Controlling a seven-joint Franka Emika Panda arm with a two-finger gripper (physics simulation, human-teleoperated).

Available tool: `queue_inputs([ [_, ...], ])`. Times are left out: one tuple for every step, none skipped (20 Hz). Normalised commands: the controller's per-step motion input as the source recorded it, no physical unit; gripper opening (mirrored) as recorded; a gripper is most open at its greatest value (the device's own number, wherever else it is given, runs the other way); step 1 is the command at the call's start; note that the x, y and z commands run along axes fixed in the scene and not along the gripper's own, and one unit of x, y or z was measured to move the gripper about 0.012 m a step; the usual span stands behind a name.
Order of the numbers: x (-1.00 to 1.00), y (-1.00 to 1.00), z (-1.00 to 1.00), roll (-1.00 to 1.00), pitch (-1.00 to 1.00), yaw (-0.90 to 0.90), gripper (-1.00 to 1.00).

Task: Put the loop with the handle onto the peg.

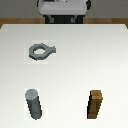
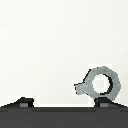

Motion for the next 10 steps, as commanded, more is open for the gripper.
queue_inputs([
  [0.0,0.0,0.0,0.0,0.0,-0.9,1.0],
  [0.0,0.0,0.0,0.0,0.0,-1.0,1.0],
  [0.0,0.0,0.0,0.0,0.0,-1.0,1.0],
  [0.0,0.0,0.0,0.0,0.0,-1.0,1.0],
  [0.0,0.0,0.0,0.0,0.0,-1.0,1.0],
  [0.0,0.0,0.0,0.0,0.0,-1.0,1.0],
  [0.0,0.0,0.0,0.0,0.0,-1.0,1.0],
  [0.0,0.0,0.0,0.0,0.0,-1.0,1.0],
  [0.0,0.0,0.0,0.0,0.0,-1.0,1.0],
  [0.0,0.0,0.0,0.0,0.0,-1.0,1.0],
])
